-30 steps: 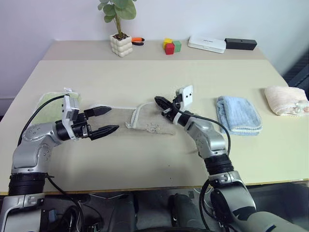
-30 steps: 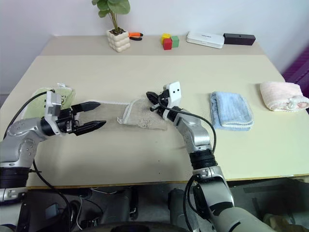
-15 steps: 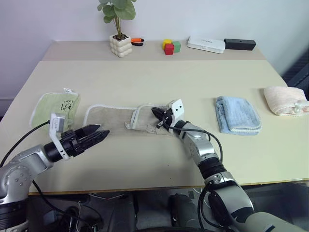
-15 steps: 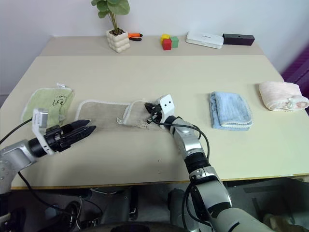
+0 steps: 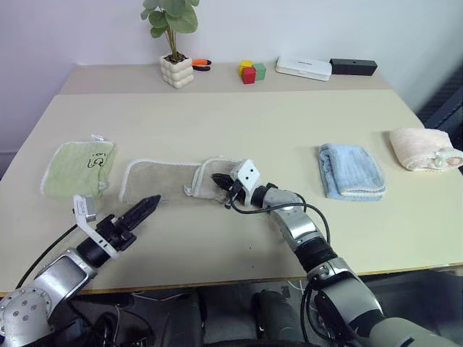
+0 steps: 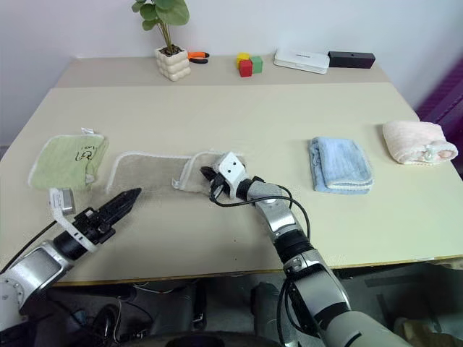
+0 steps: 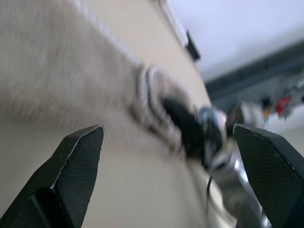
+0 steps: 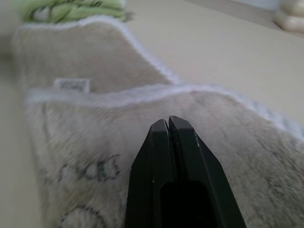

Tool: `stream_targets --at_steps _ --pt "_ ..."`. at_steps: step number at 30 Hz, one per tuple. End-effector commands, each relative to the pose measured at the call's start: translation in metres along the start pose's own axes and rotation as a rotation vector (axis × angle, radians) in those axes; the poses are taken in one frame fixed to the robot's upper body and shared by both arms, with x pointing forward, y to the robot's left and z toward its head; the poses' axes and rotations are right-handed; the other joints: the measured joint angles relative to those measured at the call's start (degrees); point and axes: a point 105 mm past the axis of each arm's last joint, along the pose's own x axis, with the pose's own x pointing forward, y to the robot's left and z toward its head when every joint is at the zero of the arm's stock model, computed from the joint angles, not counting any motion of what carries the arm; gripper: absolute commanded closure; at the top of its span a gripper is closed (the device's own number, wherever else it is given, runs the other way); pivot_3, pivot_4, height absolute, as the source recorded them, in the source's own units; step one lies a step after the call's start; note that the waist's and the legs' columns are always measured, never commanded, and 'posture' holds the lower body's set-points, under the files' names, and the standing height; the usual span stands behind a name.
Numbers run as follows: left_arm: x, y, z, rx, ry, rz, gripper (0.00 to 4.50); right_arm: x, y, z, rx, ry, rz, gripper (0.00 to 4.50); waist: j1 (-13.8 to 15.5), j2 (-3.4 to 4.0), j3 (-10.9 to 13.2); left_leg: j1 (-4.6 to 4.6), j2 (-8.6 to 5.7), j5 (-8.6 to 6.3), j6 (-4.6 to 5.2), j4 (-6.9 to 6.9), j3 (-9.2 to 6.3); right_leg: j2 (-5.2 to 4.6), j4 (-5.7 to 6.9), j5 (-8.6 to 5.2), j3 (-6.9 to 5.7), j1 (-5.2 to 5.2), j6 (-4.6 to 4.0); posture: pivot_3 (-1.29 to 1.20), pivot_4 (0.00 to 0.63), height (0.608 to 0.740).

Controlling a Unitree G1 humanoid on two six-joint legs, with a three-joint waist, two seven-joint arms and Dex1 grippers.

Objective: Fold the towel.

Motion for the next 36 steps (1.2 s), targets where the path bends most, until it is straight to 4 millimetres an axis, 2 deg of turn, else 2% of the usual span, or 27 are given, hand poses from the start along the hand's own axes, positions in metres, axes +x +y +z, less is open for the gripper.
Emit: stream_targets --at_steps 1,4,7,9,11,16,18,23,28,36 --pt "0.001 -0.011 0.005 -0.048 -0.051 -0.006 0.00 -0.005 0.013 0.023 -0.032 -0.076 0.133 4.48 0.0 0.01 0.0 0.00 0.00 0.00 0.00 -0.02 0.01 0.00 0.00 0.00 0.01 0.00 0.00 0.00 0.150 0.735" --pt "-0.005 -0.001 0.002 -0.083 -0.049 0.048 0.00 -0.008 0.001 0.036 -0.032 -0.115 0.094 3.64 -0.1 0.01 0.0 0.01 0.00 0.00 0.00 -0.02 0.01 0.01 0.00 0.00 0.01 -0.01 0.00 0.00 0.150 0.735" --pt "-0.011 0.004 0.003 -0.122 -0.065 0.080 0.00 -0.012 -0.024 0.055 -0.022 -0.168 -0.015 2.26 -0.1 0.02 0.0 0.01 0.01 0.00 0.00 -0.02 0.00 0.04 -0.01 -0.09 0.00 -0.02 -0.16 0.00 0.150 0.735" --pt "-0.015 0.009 0.003 -0.152 -0.078 0.112 0.00 -0.021 -0.036 0.076 0.022 -0.245 -0.038 2.26 0.1 0.02 0.0 0.01 0.00 0.00 0.00 -0.02 0.02 0.01 -0.01 -0.10 0.00 -0.02 -0.18 0.00 0.150 0.735" --pt "-0.016 0.013 0.004 -0.175 -0.096 0.135 0.00 -0.029 -0.037 0.088 0.015 -0.280 -0.021 2.26 0.2 0.02 0.0 0.00 -0.02 0.00 0.00 -0.01 0.02 -0.04 -0.03 -0.10 0.00 -0.01 -0.19 0.00 0.150 0.735" --pt "-0.019 0.016 0.001 -0.220 -0.104 0.159 0.00 -0.052 -0.038 0.094 -0.038 -0.254 0.026 2.26 0.3 0.01 0.0 0.01 -0.03 -0.01 -0.01 -0.02 0.03 -0.06 -0.08 -0.11 0.00 0.01 -0.22 0.00 0.150 0.735" --pt "-0.019 0.020 0.004 -0.243 -0.128 0.180 0.00 -0.067 -0.035 0.096 0.006 -0.254 0.085 2.26 0.4 0.02 0.0 0.01 -0.03 -0.01 0.00 -0.03 0.04 -0.07 -0.11 -0.19 0.00 0.01 -0.37 0.00 0.150 0.735" --pt "-0.019 0.028 0.009 -0.281 -0.185 0.219 0.00 -0.091 -0.027 0.088 -0.072 -0.186 0.153 0.03 0.4 0.01 0.0 0.01 -0.04 -0.01 0.00 -0.04 0.06 -0.08 -0.14 -0.23 0.00 0.01 -0.43 0.00 0.150 0.735" --pt "-0.016 0.033 0.012 -0.298 -0.220 0.249 0.00 -0.098 -0.023 0.083 -0.135 -0.154 0.143 0.03 0.3 0.01 0.0 0.01 -0.04 -0.01 0.00 -0.06 0.07 -0.04 -0.16 -0.24 0.01 0.01 -0.46 0.00 0.150 0.735" --pt "-0.010 0.049 0.017 -0.338 -0.268 0.327 0.00 -0.094 -0.026 0.078 -0.159 -0.137 0.109 0.03 1.2 0.00 0.0 0.02 -0.06 0.00 0.01 0.00 0.08 -0.03 -0.16 -0.24 0.04 0.04 -0.46 0.00 0.150 0.735"
